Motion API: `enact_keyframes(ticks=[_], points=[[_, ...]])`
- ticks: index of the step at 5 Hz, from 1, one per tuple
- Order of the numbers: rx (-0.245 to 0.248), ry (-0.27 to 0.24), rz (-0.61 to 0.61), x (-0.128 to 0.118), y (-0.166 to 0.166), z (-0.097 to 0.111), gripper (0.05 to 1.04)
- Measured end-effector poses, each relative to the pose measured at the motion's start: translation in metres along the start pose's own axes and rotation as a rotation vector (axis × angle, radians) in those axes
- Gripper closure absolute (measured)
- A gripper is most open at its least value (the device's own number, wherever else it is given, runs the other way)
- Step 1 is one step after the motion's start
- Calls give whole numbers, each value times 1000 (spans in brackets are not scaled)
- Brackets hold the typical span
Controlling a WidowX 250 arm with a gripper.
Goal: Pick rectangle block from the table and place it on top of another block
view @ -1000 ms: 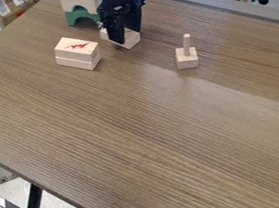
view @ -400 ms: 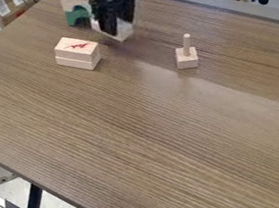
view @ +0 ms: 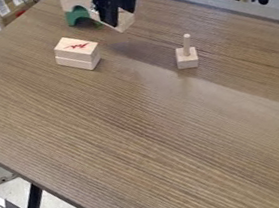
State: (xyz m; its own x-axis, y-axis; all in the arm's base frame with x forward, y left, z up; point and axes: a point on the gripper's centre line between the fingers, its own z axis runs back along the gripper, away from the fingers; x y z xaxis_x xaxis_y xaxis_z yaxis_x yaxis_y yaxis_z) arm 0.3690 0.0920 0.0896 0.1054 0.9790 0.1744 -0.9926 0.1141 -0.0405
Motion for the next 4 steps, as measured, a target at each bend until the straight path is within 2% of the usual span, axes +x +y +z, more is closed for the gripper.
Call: enact_keyframes(ticks=[1, 4], points=[[27, -13, 43, 1, 5, 2, 548], [42, 11, 147, 21, 17, -6, 548]])
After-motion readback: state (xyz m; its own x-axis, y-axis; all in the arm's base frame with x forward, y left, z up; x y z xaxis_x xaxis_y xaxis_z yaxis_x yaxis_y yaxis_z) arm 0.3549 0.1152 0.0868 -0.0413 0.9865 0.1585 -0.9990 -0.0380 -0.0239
